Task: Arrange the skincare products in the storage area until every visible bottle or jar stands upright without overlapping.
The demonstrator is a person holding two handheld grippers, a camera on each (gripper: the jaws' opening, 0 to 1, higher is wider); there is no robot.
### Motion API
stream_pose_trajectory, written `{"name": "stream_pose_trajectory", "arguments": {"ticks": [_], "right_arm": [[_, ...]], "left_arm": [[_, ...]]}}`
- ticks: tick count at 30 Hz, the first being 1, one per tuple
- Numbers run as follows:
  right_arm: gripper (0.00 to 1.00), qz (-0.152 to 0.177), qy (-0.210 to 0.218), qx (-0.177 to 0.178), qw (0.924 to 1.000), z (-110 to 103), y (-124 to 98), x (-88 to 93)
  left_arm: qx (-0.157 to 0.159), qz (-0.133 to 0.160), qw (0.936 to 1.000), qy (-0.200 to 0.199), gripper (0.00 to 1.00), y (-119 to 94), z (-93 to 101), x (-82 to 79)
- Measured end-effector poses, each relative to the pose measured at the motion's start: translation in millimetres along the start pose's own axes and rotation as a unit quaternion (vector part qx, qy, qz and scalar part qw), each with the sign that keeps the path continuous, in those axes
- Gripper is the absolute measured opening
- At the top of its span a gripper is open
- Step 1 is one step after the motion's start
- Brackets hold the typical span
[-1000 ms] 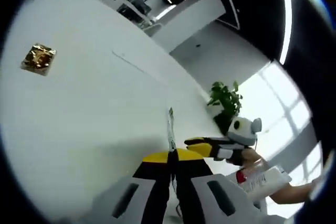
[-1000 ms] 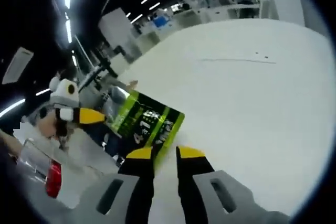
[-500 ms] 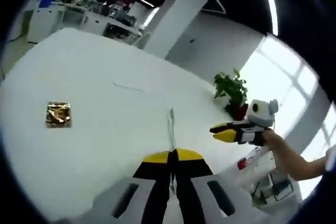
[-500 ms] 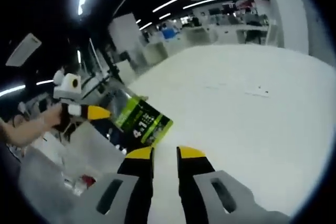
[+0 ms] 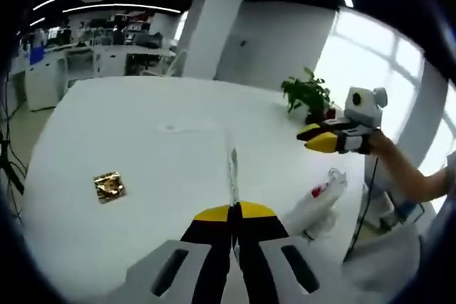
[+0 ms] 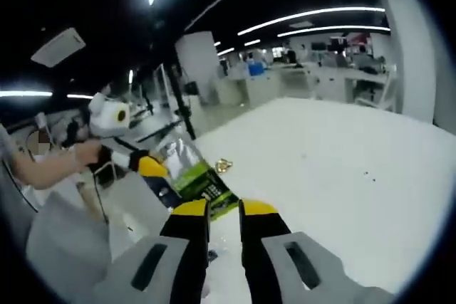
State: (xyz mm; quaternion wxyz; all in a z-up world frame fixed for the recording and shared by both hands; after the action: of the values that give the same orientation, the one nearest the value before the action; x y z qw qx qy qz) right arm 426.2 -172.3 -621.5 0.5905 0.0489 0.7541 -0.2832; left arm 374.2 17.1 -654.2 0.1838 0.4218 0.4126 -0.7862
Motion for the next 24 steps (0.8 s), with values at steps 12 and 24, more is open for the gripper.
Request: {"name": "stream_pose_trajectory", "arguments": {"ticks": [12,24], "right_arm": [[0.18,0.005,-0.081,-0.041,0.9958,-59.0,-7.0,-23.3],[0.2,-0.02,-0.131,-0.066,0.989,-105.3,-15.6,-2.6]], "left_arm": [[-0.001,-0.029,0.9984,0.049,0.0,-46.8,9.0,-5.1],[0.026,-0.074,0.9906,0.112,0.0,-83.5,48.2,4.0]]}}
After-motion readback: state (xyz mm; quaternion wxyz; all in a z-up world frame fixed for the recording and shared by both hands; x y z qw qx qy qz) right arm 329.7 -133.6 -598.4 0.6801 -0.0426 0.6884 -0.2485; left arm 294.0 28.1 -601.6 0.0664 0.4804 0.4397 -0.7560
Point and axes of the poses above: the point that each gripper's makers call its tool centre point, and the gripper's own axes: y roughly forward along the fingers, z roughly to its right, x roughly out of its underside, the point moved 4 cm from there along -y, roughly backward along the fingers, and after that the axes turned 2 degrees about x, right-handed, at the moved point
